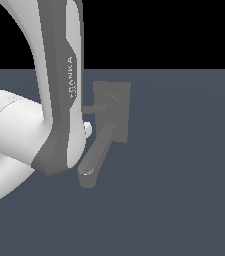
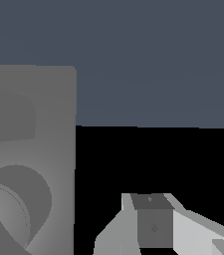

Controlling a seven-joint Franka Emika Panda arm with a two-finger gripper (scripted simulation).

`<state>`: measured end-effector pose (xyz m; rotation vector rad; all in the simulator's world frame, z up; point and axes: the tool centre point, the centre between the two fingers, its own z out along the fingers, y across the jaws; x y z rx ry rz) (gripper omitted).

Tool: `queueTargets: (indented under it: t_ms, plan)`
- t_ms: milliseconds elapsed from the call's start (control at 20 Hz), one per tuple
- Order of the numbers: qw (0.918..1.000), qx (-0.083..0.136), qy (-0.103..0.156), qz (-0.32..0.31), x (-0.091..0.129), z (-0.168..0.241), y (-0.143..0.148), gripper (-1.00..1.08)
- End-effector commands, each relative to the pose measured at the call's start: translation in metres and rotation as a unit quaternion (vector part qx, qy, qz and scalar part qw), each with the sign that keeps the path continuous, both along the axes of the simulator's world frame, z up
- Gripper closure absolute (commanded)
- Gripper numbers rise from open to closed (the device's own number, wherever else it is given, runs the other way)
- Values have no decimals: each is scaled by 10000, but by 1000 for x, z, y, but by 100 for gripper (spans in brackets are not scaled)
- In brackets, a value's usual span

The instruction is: Turn on the faucet by rotating a designated handle.

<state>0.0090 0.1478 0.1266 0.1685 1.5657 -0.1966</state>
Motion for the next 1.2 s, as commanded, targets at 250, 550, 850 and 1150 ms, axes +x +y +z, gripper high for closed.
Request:
queueTargets:
  t_ms: [250,550,850,1150]
  plan:
    - [10000,-2,-3,0,1,34,4,108]
    - [10000,-13,46,-26,1,43,3,108]
    - [10000,-11,36,-20,0,64,-2,108]
    - [10000,-8,20,-12,-2,86,-8,108]
